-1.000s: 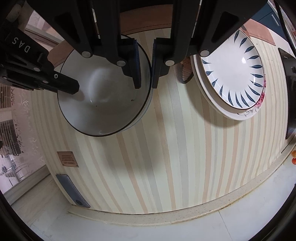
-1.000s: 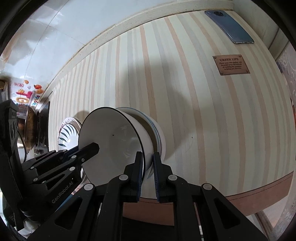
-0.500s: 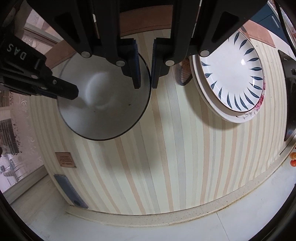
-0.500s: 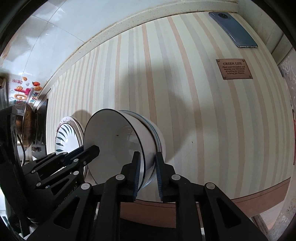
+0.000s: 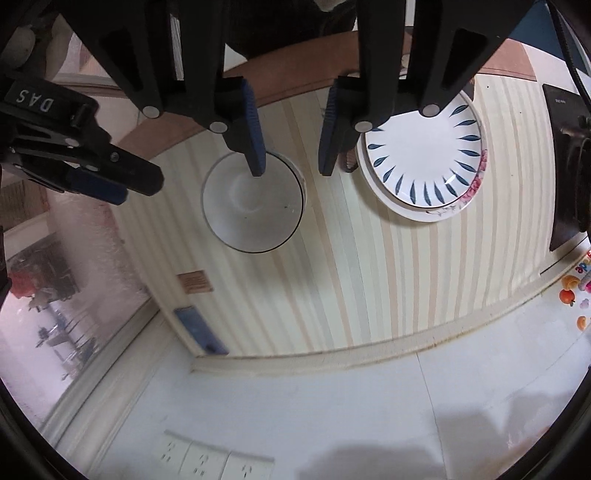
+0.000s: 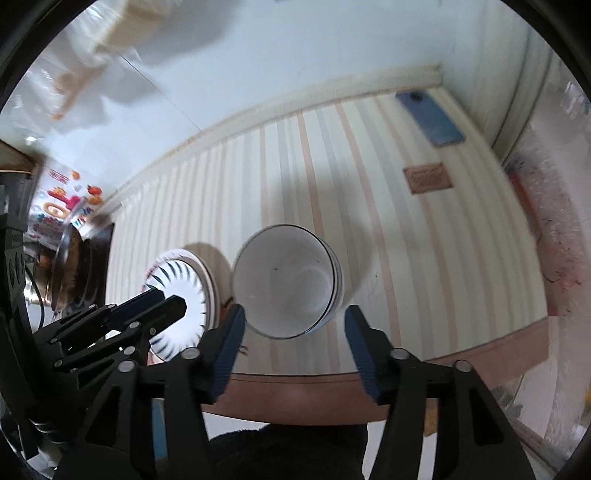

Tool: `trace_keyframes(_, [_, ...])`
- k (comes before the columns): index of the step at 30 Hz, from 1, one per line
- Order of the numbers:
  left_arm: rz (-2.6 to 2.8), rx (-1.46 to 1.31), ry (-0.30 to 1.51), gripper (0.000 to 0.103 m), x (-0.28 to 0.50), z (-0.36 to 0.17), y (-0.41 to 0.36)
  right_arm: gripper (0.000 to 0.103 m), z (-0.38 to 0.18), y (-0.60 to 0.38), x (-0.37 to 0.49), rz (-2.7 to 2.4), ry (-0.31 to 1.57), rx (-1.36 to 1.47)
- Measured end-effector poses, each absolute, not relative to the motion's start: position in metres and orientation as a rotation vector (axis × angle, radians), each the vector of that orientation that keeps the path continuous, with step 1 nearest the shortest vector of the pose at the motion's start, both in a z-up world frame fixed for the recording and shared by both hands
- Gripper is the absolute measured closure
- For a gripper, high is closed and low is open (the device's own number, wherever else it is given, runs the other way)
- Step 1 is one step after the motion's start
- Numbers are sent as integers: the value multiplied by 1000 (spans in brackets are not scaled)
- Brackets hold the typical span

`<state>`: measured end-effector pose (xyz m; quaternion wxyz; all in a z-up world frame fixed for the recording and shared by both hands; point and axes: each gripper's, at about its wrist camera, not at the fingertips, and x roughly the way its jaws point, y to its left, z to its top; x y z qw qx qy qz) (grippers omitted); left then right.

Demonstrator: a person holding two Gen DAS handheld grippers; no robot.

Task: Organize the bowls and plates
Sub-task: 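Set the bowl stack on the counter and open both grippers, then regrip the bowl stack rim with both grippers and lift it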

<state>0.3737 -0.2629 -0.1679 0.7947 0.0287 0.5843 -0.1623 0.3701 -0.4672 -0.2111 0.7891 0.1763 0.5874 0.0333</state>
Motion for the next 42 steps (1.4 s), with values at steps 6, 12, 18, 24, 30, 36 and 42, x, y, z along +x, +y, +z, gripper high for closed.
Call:
trace_keyframes(6, [-370, 5, 1201, 29, 362, -141, -244, 19, -170, -461, 335, 39, 1186, 361])
trace_keyframes(12, [-400, -50, 1209, 29, 360, -133, -239, 13, -155, -463, 317, 26, 1165, 384])
trace_keyframes(18, [-392, -55, 1217, 29, 367, -136, -244, 13, -164, -469, 325, 32, 1183, 395])
trace_keyframes(24, [-357, -31, 1264, 29, 387, -161, -251, 13, -191, -475, 347, 32, 1232, 397])
trace_keyframes(30, [-316, -8, 1350, 29, 418, -210, -264, 13, -246, -488, 377, 44, 1320, 455])
trace_keyframes(36, [-285, -29, 1488, 30, 454, -268, -274, 12, -317, -499, 408, 113, 1441, 569])
trace_keyframes(42, [-283, -82, 1615, 31, 471, -318, -283, 13, -378, -499, 427, 181, 1511, 683])
